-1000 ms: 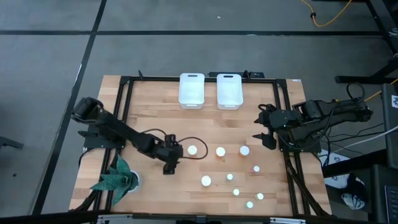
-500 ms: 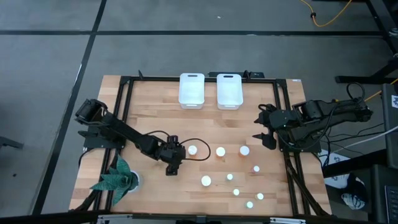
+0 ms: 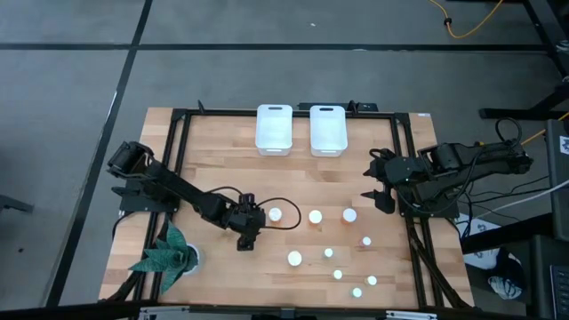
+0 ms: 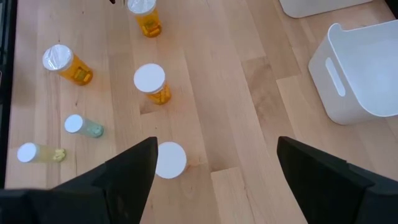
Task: Pick and place medicine bottles into bin by pill shape (circle, oval)
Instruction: Put the orange capsule bottle into the left white bin
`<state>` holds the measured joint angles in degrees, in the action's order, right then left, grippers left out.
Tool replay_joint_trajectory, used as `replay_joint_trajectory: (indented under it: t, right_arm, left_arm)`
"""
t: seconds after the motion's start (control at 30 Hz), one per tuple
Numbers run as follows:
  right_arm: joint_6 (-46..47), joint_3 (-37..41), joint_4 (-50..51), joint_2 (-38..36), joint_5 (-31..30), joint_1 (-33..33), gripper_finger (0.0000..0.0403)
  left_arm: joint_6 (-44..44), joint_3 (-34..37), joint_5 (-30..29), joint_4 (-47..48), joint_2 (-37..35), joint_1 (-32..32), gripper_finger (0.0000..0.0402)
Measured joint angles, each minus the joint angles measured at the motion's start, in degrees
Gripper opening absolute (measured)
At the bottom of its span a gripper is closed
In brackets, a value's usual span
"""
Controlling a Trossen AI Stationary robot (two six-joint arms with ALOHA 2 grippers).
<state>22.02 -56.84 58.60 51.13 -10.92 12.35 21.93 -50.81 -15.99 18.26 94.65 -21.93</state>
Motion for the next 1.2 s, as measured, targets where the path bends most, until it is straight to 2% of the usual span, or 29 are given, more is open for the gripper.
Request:
replay_joint_trajectory:
  t: [0.43,0.63,0.8,1.2]
  right_arm:
    - [0.0,0.0,0.0,0.0,0.0,0.0,0.0330]
    - [0.0,0.0,0.0,0.0,0.0,0.0,0.0330]
    - [0.0,0.0,0.0,0.0,0.0,0.0,0.0330]
    - [0.0,0.0,0.0,0.0,0.0,0.0,0.0330]
  left_arm:
    - [0.0,0.0,-0.3,0.0,0.0,0.0,0.0267]
    - [5.4,0.0,-1.5,-1.3,-0.1,0.9,0.0267]
    - [6.0,0.0,-1.5,-1.2,-0.1,2.2,0.0267]
    - [6.1,0.0,0.7,-0.6,-0.1,3.0,0.0271]
